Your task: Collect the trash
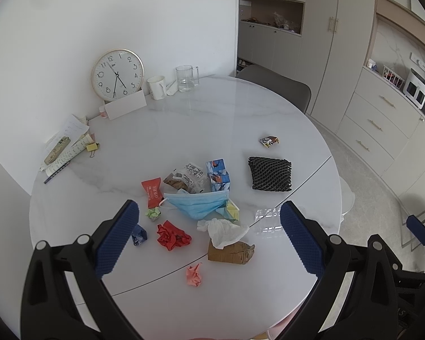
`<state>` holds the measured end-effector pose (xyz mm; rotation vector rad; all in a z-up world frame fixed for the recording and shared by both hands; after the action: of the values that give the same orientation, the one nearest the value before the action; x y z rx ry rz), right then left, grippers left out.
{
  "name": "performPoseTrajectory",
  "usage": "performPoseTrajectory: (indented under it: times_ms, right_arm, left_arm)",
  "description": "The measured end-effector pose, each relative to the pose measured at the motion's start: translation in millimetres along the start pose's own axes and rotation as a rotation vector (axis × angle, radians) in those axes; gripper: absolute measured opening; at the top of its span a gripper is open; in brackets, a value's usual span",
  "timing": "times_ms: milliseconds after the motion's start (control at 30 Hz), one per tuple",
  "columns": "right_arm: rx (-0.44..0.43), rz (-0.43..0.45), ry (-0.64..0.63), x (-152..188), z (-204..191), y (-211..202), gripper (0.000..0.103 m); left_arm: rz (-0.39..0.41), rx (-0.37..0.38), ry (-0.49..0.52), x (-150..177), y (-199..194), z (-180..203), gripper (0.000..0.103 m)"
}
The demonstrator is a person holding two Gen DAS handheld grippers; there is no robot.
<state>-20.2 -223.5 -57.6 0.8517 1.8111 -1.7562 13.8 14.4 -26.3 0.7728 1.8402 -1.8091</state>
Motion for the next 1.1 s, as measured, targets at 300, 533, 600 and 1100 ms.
performPoseTrajectory:
  times_ms: [300, 533, 600, 1100]
  right_arm:
    - [-0.059, -0.066, 0.011, 29.4, -9.8, 51.7, 0.101]
    - [-0.101, -0.215, -0.06, 69.6, -45.5, 102.8, 0.101]
    - [-0.104, -0.239, -0.075, 78.9, -57.8, 113.5, 0.101]
    - [-0.094, -0.39, -0.116, 80.7, -121.1, 168.7, 0.101]
  left_arm:
    - [0.013, -0.013, 0.055, 29.6, 39.8, -43.2, 0.095]
    - [-0.059, -0.011, 0.107, 71.0, 90.6, -99.1, 0.095]
    - [-0.085, -0.019, 0.122, 81.6, 105.8, -112.9, 0.095]
    - [-0.265, 0.052, 0.066, 122.4, 232.2, -174.6, 0.084]
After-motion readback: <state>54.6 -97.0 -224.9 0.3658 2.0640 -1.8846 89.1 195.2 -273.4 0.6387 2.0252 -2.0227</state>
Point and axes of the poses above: each gripper's, at about its wrist camera, not at the fingertips, and y roughly the way its jaws point, z to its right, x to its underside, the point moved 1 cm from there along y, roughly the way its jaws point, and after that the axes turned 2 degrees about y, right-handed, at the moved point
